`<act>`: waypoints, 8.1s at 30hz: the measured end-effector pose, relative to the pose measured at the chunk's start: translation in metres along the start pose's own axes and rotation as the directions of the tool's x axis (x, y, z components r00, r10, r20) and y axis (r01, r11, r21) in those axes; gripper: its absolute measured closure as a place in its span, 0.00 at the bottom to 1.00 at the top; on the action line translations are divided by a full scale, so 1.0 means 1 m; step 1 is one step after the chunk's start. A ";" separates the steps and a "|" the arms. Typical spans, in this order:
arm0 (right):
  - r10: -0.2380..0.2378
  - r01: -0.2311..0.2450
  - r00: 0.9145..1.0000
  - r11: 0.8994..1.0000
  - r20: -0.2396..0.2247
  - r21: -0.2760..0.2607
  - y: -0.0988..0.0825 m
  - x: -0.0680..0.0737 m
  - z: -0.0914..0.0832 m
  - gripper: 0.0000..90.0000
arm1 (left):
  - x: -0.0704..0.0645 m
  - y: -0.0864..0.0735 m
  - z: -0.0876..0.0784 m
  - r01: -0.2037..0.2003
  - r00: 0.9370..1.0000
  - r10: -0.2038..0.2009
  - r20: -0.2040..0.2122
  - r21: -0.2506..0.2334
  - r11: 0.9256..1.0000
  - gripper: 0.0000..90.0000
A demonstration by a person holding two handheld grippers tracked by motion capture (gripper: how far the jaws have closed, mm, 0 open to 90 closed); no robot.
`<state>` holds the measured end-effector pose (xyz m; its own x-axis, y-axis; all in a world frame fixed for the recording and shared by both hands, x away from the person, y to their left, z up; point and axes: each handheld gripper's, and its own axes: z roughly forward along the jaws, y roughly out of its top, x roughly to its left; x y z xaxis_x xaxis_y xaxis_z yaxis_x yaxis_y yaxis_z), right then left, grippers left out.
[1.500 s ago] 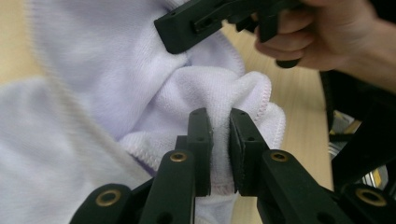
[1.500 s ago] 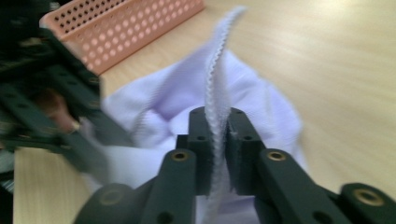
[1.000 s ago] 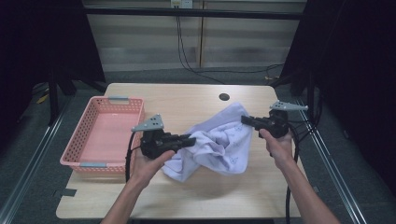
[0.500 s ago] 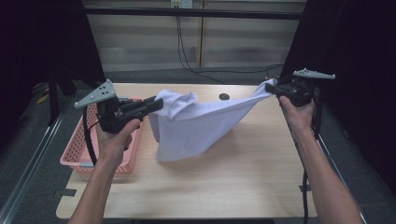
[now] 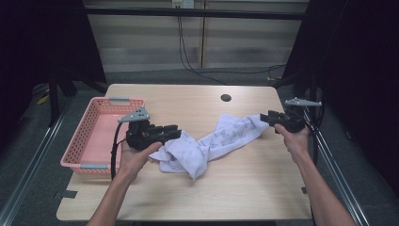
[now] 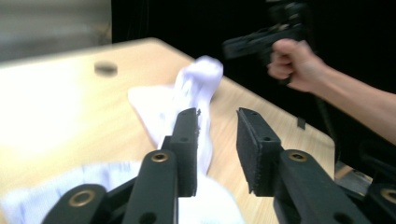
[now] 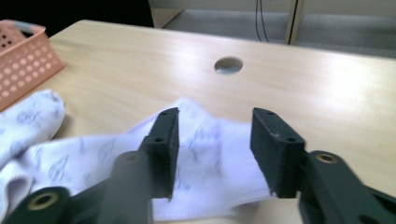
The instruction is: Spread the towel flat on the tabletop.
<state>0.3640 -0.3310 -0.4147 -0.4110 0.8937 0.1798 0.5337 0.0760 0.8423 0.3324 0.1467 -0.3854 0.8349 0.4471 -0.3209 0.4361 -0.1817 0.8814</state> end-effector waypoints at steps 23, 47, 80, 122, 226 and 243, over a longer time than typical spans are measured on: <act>-0.102 0.150 0.926 0.983 -0.364 0.105 -0.075 0.107 0.007 0.65 | 0.012 -0.083 0.083 0.080 0.997 -0.079 -0.016 0.285 0.955 0.92; -0.167 0.243 0.924 0.951 -0.344 0.191 -0.093 0.105 0.019 0.94 | -0.007 -0.072 0.038 0.025 0.999 -0.030 0.025 0.191 0.981 0.67; -0.100 0.165 0.937 0.971 -0.335 0.171 -0.111 0.079 -0.005 0.90 | 0.012 -0.106 0.054 -0.001 0.998 0.021 -0.053 0.347 0.938 0.92; -0.258 0.162 0.941 0.910 -0.217 -0.381 0.134 0.083 -0.137 0.94 | -0.043 0.123 -0.052 -0.185 0.983 0.175 -0.062 -0.236 0.954 0.96; -0.040 0.070 0.982 0.985 -0.185 0.158 -0.125 0.046 -0.083 0.96 | -0.013 -0.107 -0.015 0.060 0.995 -0.037 -0.092 0.257 0.964 0.97; -0.105 0.135 0.968 0.983 -0.226 0.125 -0.129 0.068 -0.106 0.63 | -0.015 -0.106 -0.022 0.045 0.997 -0.029 -0.072 0.225 0.973 0.77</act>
<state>0.1892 -0.3272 -0.4575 -0.6211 0.7575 0.2009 0.5612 0.2510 0.7887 0.2661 0.1783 -0.4659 0.7956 0.5139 -0.3209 0.5372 -0.3536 0.7657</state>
